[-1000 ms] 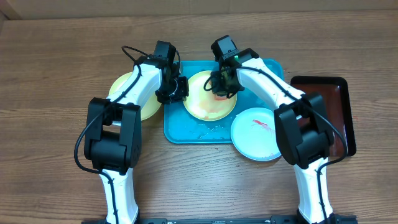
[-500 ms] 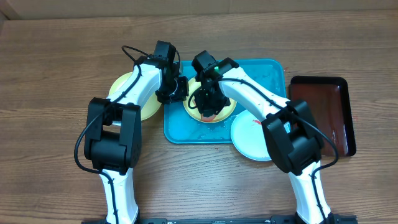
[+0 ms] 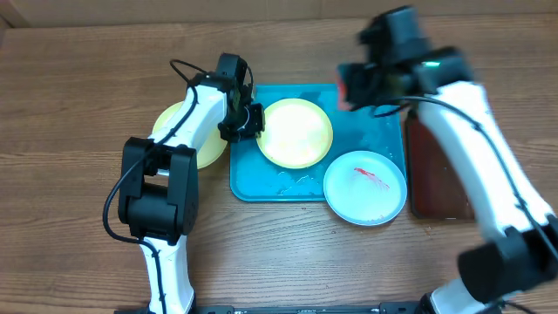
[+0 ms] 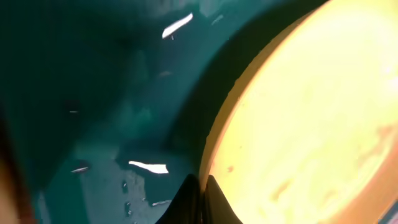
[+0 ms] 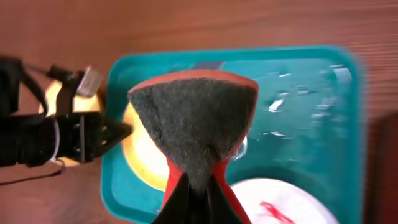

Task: Clean dirty plates on tray and stack at the side
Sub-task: 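Lift the sponge with the right gripper back above the brown tray, then carry the yellow plate with the left gripper and stack it on the left plate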

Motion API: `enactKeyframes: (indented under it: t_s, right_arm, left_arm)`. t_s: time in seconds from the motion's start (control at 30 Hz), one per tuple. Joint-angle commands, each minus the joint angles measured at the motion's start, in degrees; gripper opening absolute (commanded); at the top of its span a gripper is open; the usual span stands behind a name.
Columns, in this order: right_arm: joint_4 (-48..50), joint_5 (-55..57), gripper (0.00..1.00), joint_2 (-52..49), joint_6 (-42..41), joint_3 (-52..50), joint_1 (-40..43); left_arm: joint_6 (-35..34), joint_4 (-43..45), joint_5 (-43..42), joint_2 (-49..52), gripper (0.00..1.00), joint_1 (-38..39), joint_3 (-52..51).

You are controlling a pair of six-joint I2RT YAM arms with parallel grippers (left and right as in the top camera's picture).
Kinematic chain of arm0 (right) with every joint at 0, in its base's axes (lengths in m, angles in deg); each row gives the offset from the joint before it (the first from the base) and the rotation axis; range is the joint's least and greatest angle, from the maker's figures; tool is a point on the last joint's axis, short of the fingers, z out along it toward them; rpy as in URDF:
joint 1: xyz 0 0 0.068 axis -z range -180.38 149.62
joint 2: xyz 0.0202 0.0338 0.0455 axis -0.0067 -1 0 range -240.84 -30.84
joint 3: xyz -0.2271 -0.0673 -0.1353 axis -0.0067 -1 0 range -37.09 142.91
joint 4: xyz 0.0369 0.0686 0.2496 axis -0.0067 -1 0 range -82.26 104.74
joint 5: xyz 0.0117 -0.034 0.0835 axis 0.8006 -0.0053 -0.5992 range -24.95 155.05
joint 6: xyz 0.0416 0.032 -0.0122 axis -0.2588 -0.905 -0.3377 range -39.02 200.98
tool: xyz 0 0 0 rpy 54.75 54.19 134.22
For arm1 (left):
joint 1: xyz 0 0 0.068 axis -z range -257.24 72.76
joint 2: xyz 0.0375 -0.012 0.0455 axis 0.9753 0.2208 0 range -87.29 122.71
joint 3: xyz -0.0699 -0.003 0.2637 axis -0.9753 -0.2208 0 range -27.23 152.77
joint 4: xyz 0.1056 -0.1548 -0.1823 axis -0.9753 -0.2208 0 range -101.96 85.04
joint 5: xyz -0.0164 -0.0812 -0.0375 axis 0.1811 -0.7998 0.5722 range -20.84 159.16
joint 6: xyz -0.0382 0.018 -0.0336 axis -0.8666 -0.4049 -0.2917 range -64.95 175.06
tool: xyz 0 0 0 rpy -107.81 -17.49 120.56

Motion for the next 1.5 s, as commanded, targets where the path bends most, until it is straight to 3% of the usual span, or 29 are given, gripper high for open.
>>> enactKeyframes:
  t_s: [0.0, 0.43, 0.7, 0.97, 1.2, 1.47]
  right_arm:
    - [-1.5, -0.3, 0.04, 2.6, 0.1, 0.5, 3.7]
    - [-6.3, -0.3, 0.04, 4.7, 0.1, 0.5, 12.2]
    - [-7.1, -0.3, 0.04, 4.7, 0.3, 0.5, 14.2]
    - [-7.6, -0.3, 0.04, 4.7, 0.3, 0.5, 14.4]
    - [-7.0, -0.3, 0.04, 4.7, 0.3, 0.5, 14.4]
    - [-7.0, -0.1, 0.04, 4.7, 0.3, 0.5, 14.4]
  left_arm:
    - [2.1, -1.8, 2.8, -0.1, 0.04, -0.2, 4.0]
    - [2.4, -7.7, 16.6, -12.5, 0.04, 0.7, 4.6]
    - [2.2, -11.0, 25.7, -14.8, 0.04, 3.2, 4.6]
    - [1.2, -11.1, 39.9, -16.1, 0.04, 7.3, 5.7]
    - [-0.5, -10.3, 59.4, -18.4, 0.04, 11.4, 5.9]
    - [-3.0, -9.6, 74.0, -18.4, 0.04, 19.0, 5.9]
